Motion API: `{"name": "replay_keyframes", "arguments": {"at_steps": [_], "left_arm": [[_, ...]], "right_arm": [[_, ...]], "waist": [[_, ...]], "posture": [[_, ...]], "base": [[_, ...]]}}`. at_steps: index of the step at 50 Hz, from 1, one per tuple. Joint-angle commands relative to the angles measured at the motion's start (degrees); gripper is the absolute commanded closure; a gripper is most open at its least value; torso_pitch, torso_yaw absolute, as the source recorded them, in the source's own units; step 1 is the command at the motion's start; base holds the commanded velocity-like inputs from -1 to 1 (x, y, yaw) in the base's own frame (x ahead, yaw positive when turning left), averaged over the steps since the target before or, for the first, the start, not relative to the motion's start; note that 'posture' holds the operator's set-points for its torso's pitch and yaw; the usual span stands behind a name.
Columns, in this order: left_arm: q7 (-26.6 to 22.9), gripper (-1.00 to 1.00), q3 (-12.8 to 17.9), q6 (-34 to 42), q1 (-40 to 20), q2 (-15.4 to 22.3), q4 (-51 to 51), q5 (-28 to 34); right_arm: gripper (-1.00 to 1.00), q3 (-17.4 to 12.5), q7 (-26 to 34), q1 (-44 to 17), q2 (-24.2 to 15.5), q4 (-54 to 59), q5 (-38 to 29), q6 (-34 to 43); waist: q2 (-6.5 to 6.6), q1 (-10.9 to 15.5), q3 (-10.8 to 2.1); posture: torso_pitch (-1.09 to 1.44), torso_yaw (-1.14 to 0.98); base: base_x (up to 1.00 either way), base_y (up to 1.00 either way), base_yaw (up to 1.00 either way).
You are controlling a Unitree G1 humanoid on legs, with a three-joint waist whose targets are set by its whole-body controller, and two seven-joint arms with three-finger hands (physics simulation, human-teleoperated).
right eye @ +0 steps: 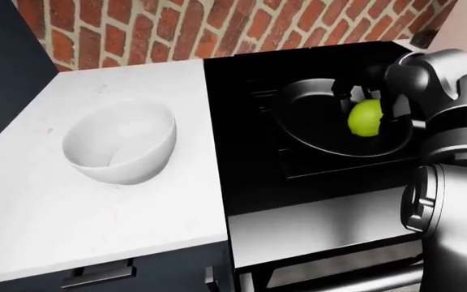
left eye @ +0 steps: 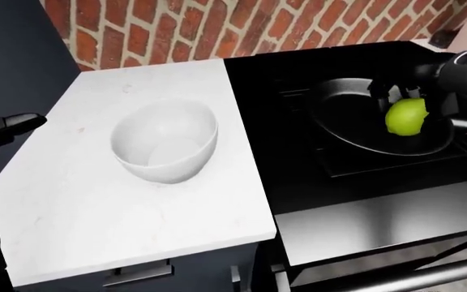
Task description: Pick the lemon from the pan and place it in the bowl.
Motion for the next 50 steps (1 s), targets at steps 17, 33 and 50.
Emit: {"name": "replay_keyframes", "arguments": {"at_steps": [17, 33, 50], "left_arm": [[0.1, -1.00, 1.0, -1.2, -1.5, 1.8, -2.0, -0.3], [0.2, -1.00, 0.8, -1.1, -1.7, 1.9, -1.8, -0.4], [0.0, -1.00, 1.5, -1.5, -1.3, 2.3, -1.4, -0.7]], "right_arm": [[1.00, -1.1, 2.1, -8.3, 0.8, -1.6, 3.1, -0.9], [1.00, -2.0, 5.7, -13.6, 3.3, -1.9, 7.9, -1.3], [1.00, -1.8, 9.5, -21.2, 10.3, -1.9, 15.3, 0.4]], "waist": [[0.72, -0.4, -1.10], [0.91, -0.7, -0.80], [1.57, -1.0, -0.59]], "posture": [[0.00, 0.00], [0.00, 0.00], [0.00, 0.00]], "base": [[0.00, 0.00, 0.00], [0.00, 0.00, 0.00], [0.00, 0.00, 0.00]]}}
